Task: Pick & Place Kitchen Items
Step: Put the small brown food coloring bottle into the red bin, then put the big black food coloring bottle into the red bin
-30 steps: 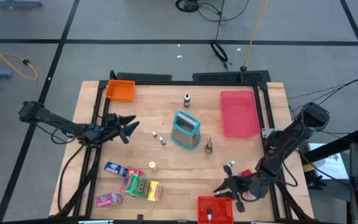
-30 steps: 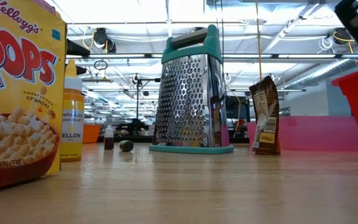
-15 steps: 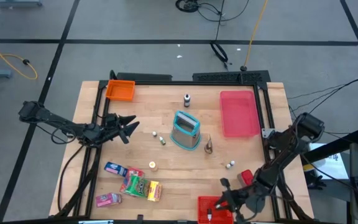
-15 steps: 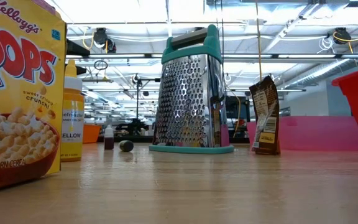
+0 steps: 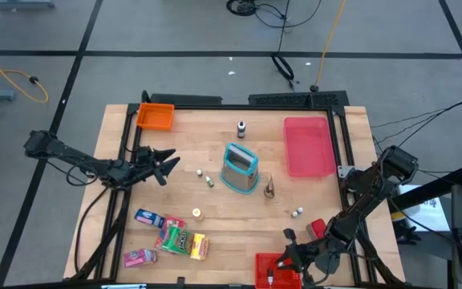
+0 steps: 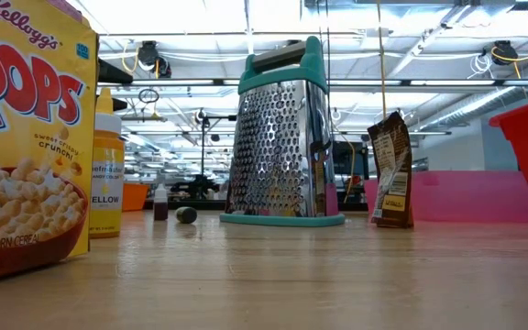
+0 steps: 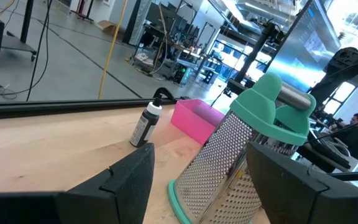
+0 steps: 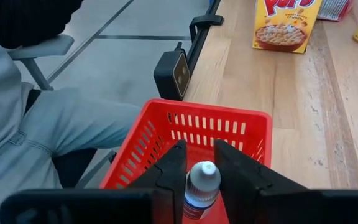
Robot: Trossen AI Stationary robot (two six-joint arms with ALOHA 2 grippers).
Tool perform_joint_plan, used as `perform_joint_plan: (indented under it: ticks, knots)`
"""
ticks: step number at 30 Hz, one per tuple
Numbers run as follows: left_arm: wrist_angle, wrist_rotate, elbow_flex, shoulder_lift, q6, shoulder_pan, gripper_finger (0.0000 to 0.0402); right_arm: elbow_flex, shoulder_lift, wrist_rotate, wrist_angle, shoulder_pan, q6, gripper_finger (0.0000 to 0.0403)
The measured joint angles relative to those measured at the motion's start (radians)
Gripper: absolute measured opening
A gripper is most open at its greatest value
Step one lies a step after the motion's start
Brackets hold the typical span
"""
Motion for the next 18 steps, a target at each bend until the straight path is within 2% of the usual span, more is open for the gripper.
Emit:
perform_joint_plan:
  ticks: [18]
  knots:
    - [-0.002,0.000,0.000,0.000,0.001,0.000,0.0255,0.000,0.000,0.000,0.004,-0.007,-0.001,0.0086]
